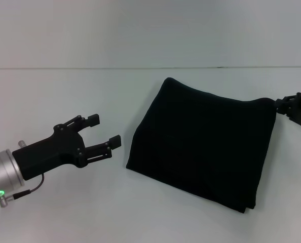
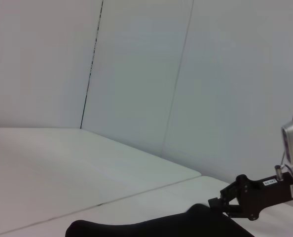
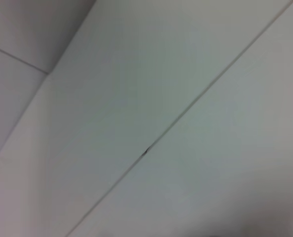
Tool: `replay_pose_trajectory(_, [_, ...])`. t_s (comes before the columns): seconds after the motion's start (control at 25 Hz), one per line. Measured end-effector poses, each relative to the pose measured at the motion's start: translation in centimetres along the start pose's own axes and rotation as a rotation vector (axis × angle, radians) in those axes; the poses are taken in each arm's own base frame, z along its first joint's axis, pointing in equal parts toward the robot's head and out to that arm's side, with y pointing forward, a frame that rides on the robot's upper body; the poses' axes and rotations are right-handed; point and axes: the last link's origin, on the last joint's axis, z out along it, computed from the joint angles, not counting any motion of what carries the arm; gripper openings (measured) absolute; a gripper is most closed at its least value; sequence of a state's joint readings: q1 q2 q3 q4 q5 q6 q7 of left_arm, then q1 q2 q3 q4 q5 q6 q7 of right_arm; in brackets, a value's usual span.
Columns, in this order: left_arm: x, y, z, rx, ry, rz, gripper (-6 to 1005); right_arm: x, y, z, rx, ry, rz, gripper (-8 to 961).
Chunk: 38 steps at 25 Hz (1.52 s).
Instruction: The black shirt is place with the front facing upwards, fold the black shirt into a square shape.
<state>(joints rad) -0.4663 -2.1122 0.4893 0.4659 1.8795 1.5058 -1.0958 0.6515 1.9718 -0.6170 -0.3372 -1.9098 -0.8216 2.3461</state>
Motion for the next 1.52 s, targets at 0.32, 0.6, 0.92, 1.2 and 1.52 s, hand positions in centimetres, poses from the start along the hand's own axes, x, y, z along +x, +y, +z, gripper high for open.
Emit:
replay_pose_trajectory(0.32, [-0.1, -0.5, 0.0, 0.062, 0.047, -0.043, 922, -0.9, -1.4, -3.4, -0.148, -0.147, -0.108, 386])
replay_pose_trajectory(0.6, [-0.1, -0.9, 0.0, 0.108, 0.088, -0.080, 922, 1.0, 0.4, -5.2, -0.336, -0.157, -0.583, 541])
replay_pose_trajectory(0.92, [-0.4, -1.7, 0.2, 0.200, 0.131, -0.151, 922, 7.5, 1.7, -3.3, -0.446, -0.115, -0.961, 851])
replay_pose_trajectory(1.2, [-0.4, -2.0, 0.4, 0.237, 0.164, -0.189, 923, 10.3, -0.8, -2.5, -0.358, -0.054, -1.089, 851])
replay_pose_trajectory(1.52, [-0.3, -2.2, 1.3, 0.234, 0.174, -0.290, 923, 10.7, -3.3, -3.3, -0.258, -0.055, -1.133, 851])
